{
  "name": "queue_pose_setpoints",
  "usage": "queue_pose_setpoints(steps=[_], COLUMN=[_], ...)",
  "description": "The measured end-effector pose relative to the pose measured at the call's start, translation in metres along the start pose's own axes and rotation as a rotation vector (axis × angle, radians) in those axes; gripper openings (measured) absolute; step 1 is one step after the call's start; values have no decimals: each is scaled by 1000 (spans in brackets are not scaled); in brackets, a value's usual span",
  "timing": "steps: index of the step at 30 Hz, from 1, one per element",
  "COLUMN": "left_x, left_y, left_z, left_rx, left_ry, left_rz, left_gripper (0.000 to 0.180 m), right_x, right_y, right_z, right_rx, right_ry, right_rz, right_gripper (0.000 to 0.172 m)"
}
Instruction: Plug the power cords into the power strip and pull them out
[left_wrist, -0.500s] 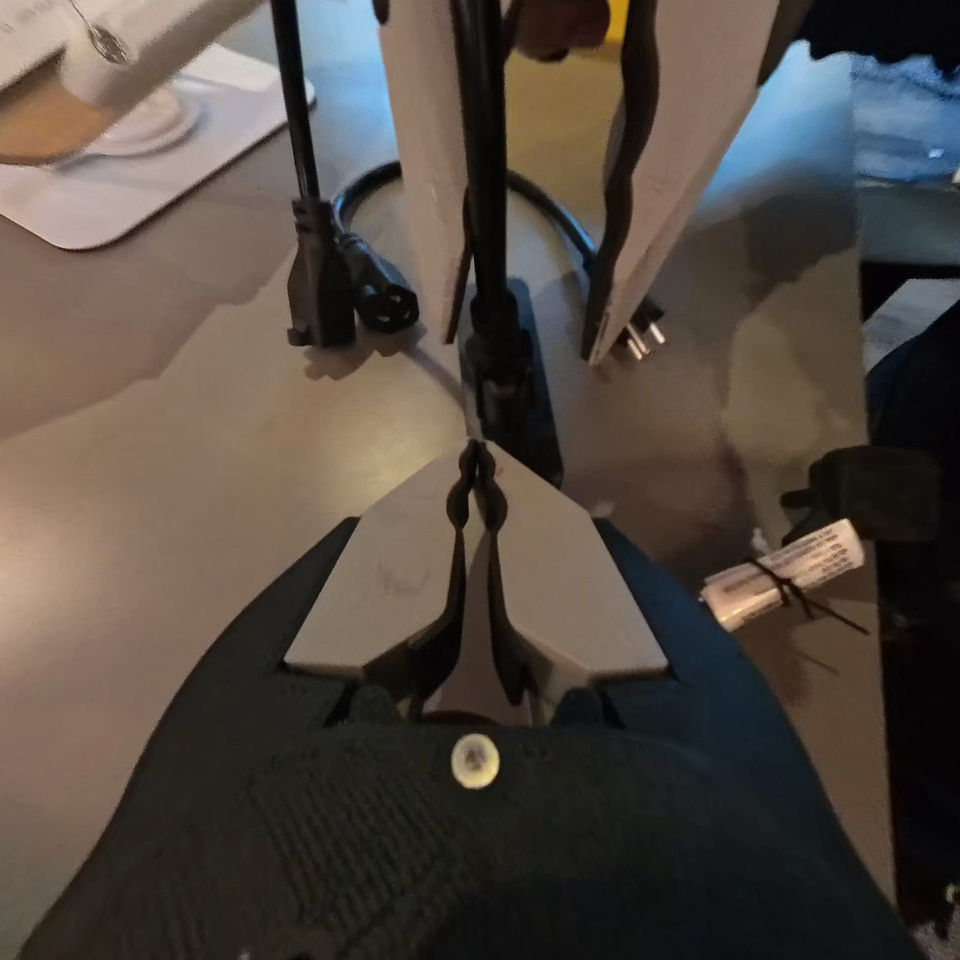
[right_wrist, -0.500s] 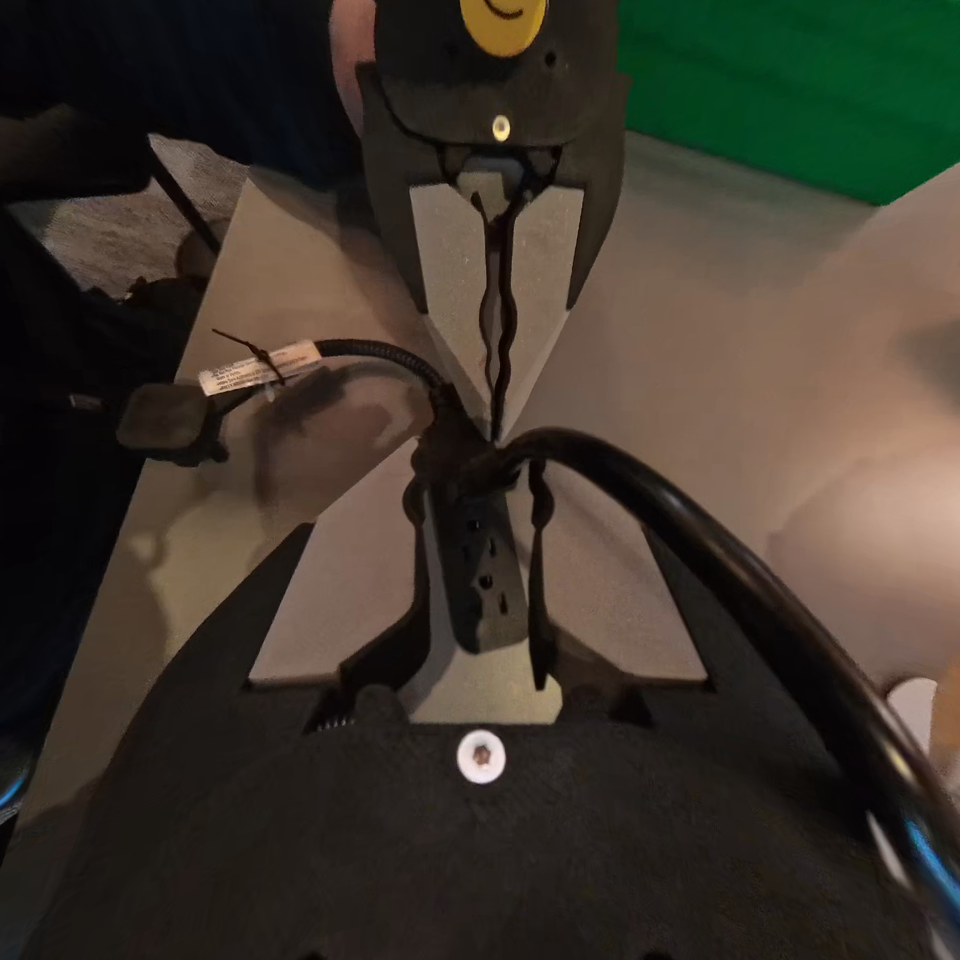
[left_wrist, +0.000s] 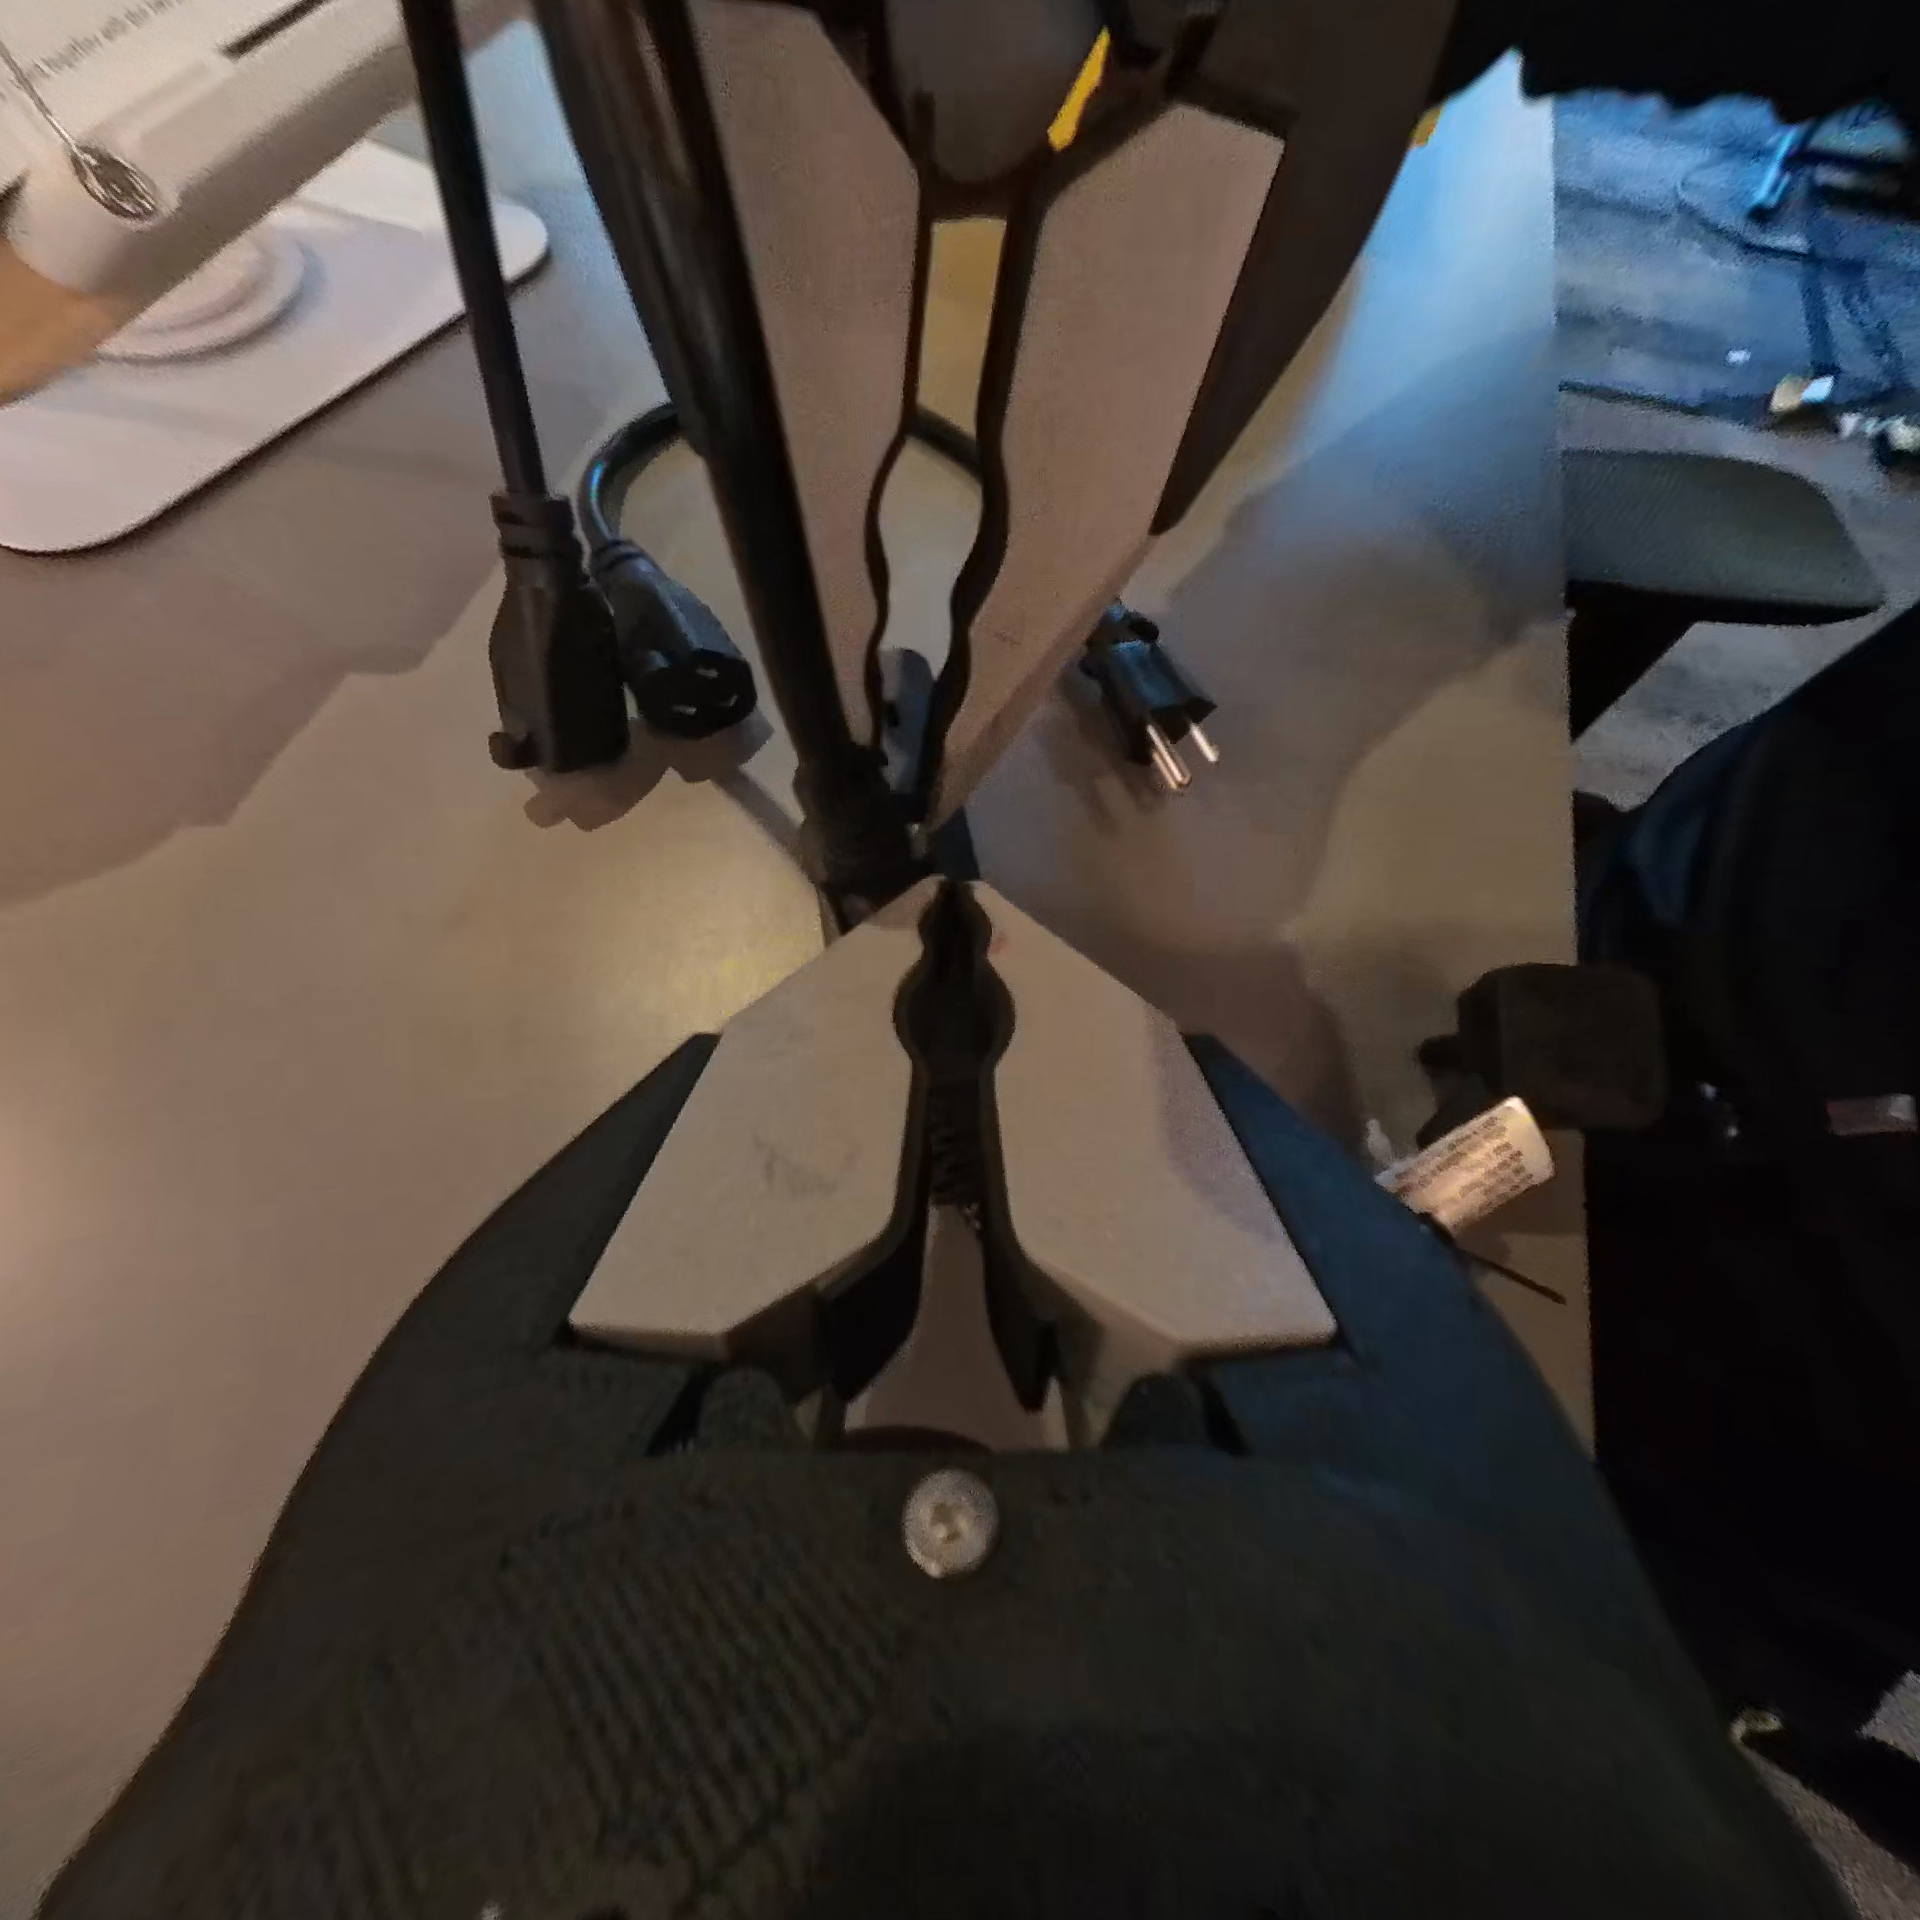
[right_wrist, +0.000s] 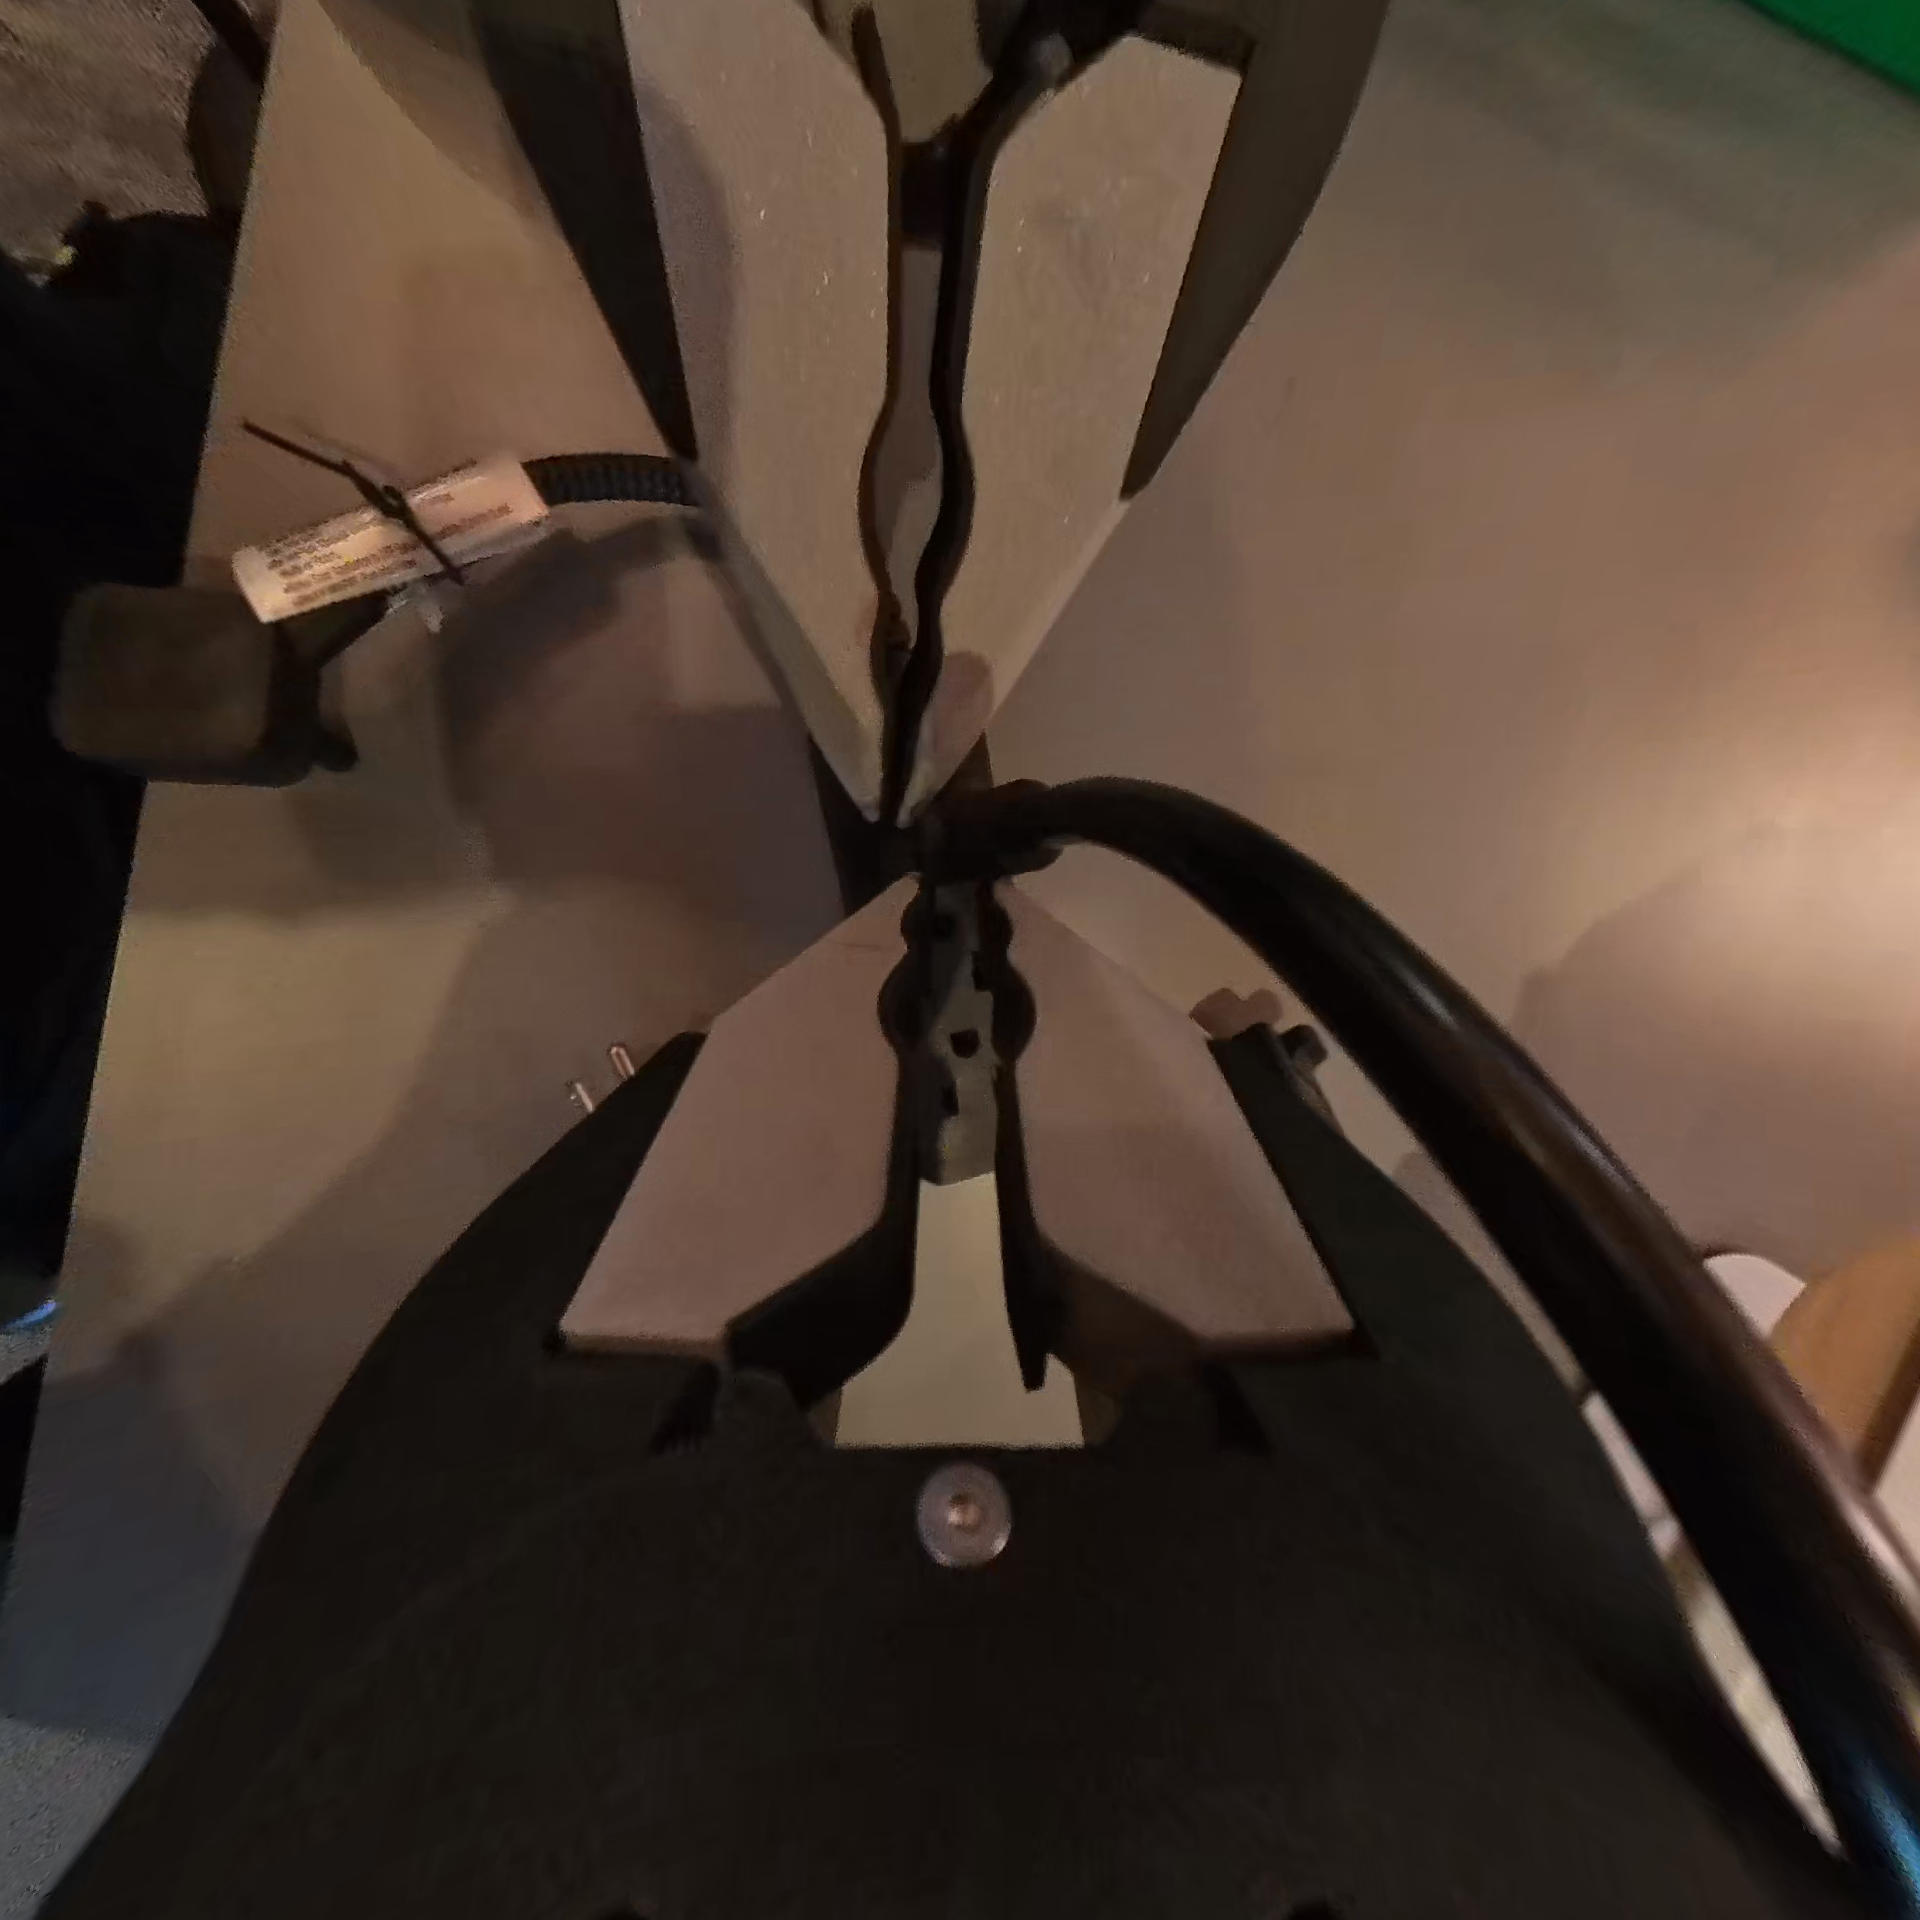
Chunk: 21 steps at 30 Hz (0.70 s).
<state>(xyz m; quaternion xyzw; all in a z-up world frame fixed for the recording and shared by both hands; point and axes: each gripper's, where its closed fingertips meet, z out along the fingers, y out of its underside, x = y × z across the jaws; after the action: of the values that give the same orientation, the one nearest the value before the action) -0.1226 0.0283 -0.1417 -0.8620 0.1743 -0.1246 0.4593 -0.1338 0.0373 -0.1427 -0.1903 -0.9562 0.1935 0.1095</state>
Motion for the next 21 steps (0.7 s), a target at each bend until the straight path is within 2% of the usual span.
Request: queue_pose_setpoints(steps=[3, 8, 12, 16, 21], left_x=[-5, -14, -29, -28, -25], left_y=[2, 1, 0, 4, 5], left_z=[-3, -21, -25, -9, -6], left_rx=[-36, -22, -7, -54, -79], left_ry=[-41, -92, -135, -126, -113], left_rz=[25, -7, -65, -46, -14], left_gripper=[0, 21, 23, 22, 19], right_x=[5, 10, 22, 16, 13], right_y=[-3, -5, -5, -20, -17], right_z=[-1, -5, -1, 3, 4], right_rx=[-35, -21, 12, 99, 67], right_ry=[5, 7, 23, -50, -59], right_rz=[-30, -17, 21, -19, -168], right_gripper=[7, 15, 28, 23, 19])
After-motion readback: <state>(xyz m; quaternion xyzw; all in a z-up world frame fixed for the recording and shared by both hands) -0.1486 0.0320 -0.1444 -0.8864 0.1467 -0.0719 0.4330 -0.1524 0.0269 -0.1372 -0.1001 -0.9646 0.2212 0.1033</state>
